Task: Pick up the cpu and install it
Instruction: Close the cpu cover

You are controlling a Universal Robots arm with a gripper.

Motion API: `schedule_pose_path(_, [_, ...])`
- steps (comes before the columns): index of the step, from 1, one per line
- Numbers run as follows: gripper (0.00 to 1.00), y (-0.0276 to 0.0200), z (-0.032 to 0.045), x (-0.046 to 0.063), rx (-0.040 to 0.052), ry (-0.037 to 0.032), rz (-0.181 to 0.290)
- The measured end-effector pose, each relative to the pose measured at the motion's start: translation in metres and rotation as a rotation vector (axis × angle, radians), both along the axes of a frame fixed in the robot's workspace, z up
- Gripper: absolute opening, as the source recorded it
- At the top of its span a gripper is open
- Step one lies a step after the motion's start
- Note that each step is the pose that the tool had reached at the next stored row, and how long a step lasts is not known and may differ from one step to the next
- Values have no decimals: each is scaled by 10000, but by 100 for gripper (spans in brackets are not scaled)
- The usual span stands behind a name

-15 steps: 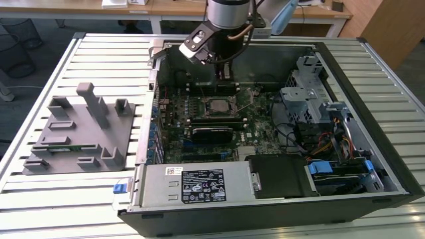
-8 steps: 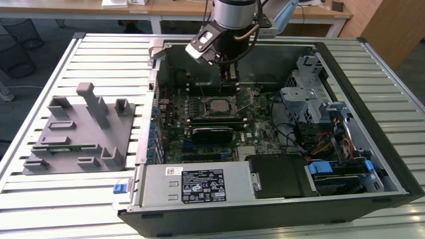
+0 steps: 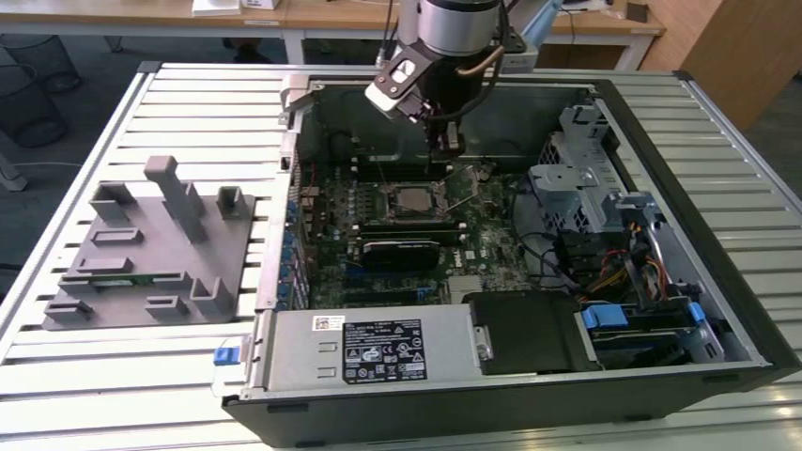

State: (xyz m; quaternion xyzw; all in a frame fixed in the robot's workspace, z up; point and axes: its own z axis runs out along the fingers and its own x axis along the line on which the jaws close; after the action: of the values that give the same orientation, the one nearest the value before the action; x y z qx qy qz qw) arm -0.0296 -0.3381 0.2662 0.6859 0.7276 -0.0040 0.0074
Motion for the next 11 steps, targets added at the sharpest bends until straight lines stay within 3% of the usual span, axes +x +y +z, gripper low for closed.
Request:
schedule_pose_path(3, [11,0,-4,10,225,7,-1])
schedule_pose_path(7, [11,0,-7,35,241,9,-3])
schedule_pose_path(11, [11,10,-15,136,236,19,-2])
